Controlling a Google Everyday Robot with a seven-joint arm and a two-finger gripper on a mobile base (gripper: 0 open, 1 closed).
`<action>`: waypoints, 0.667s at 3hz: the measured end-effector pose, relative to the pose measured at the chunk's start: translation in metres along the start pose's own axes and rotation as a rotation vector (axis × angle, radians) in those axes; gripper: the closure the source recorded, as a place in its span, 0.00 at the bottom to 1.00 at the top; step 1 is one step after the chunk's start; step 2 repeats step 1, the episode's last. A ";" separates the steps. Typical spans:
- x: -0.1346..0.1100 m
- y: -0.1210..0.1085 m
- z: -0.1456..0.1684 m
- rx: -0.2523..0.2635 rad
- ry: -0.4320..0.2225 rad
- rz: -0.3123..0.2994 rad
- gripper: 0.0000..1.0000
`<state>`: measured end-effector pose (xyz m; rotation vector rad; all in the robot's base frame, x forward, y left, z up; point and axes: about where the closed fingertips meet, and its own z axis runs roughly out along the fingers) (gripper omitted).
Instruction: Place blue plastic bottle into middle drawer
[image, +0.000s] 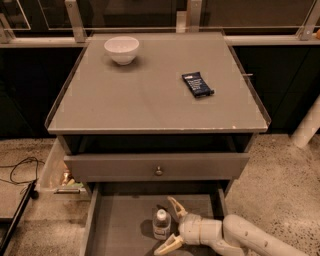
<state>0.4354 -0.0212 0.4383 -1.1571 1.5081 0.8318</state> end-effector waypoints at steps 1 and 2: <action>0.000 0.000 0.000 0.000 0.000 0.000 0.00; 0.000 0.000 0.000 0.000 0.000 0.000 0.00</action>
Offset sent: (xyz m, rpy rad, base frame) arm 0.0000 0.0000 0.0000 0.0000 0.0000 0.0000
